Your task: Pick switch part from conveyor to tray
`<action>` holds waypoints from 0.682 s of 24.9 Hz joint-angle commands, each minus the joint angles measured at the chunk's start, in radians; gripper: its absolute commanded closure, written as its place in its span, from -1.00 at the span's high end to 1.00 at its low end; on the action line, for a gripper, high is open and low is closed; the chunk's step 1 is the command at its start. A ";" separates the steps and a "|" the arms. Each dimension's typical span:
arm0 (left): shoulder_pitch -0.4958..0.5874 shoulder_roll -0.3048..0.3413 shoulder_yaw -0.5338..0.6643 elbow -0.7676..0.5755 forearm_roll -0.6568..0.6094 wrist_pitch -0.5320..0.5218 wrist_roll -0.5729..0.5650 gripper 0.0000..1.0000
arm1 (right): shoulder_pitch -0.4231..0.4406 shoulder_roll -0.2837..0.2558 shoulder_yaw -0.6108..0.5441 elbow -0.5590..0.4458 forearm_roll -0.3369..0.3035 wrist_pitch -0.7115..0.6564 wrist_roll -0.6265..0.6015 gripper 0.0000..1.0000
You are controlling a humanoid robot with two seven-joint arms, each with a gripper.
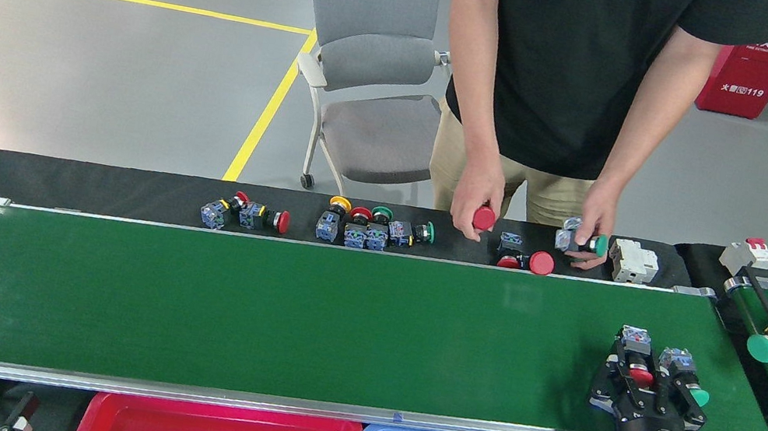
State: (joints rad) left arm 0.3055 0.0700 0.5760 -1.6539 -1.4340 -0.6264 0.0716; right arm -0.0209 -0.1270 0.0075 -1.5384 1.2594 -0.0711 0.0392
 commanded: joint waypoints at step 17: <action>-0.002 0.039 -0.005 -0.007 0.001 -0.006 0.005 1.00 | 0.072 0.164 0.483 -0.012 0.055 -0.417 -0.010 1.00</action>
State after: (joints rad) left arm 0.3061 0.0935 0.5688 -1.6525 -1.4339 -0.6289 0.0707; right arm 0.0660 0.0268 0.4919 -1.5369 1.3120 -0.4934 0.0291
